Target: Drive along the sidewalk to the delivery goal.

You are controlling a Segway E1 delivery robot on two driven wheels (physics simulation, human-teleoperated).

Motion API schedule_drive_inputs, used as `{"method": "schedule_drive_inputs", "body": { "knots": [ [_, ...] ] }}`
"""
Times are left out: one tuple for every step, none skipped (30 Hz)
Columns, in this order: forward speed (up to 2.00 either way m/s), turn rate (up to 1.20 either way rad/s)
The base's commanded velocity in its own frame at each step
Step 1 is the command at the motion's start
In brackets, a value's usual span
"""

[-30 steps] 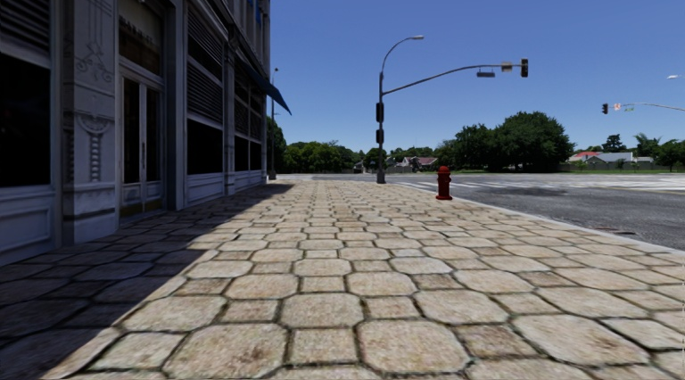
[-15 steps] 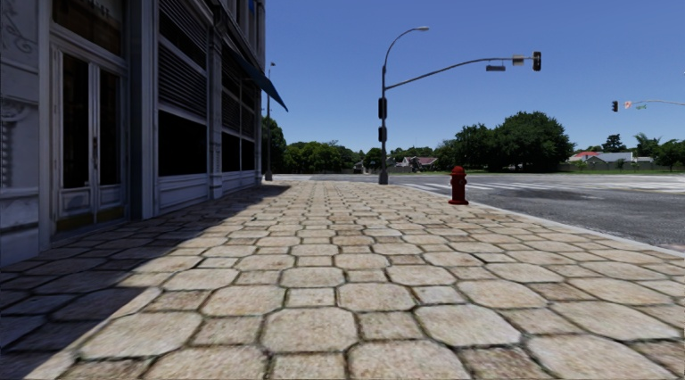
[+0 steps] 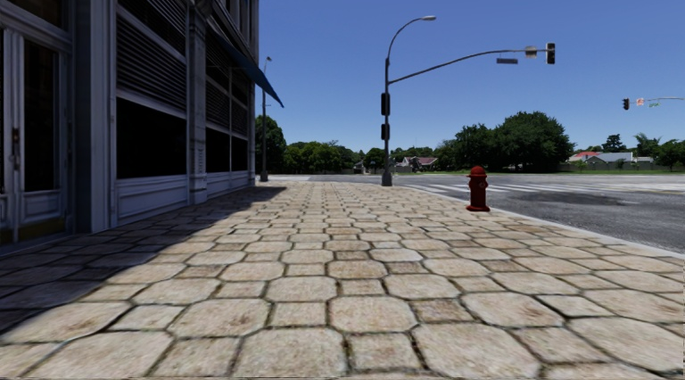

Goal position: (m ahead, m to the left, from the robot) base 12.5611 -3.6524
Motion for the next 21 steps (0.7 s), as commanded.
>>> {"method": "schedule_drive_inputs", "body": {
  "knots": [
    [2.00, 0.00],
    [2.00, 0.00],
    [2.00, 0.00],
    [2.00, 0.00],
    [2.00, 0.00],
    [2.00, 0.00],
    [2.00, 0.00],
    [2.00, 0.00],
    [2.00, 0.00],
    [2.00, 0.00],
    [2.00, 0.00],
    [2.00, 0.00],
    [2.00, 0.00],
    [2.00, 0.00],
    [2.00, 0.00],
    [2.00, 0.00],
    [2.00, 0.00],
    [2.00, 0.00],
    [2.00, 0.00],
    [2.00, 0.00],
    [2.00, 0.00]
  ]
}}
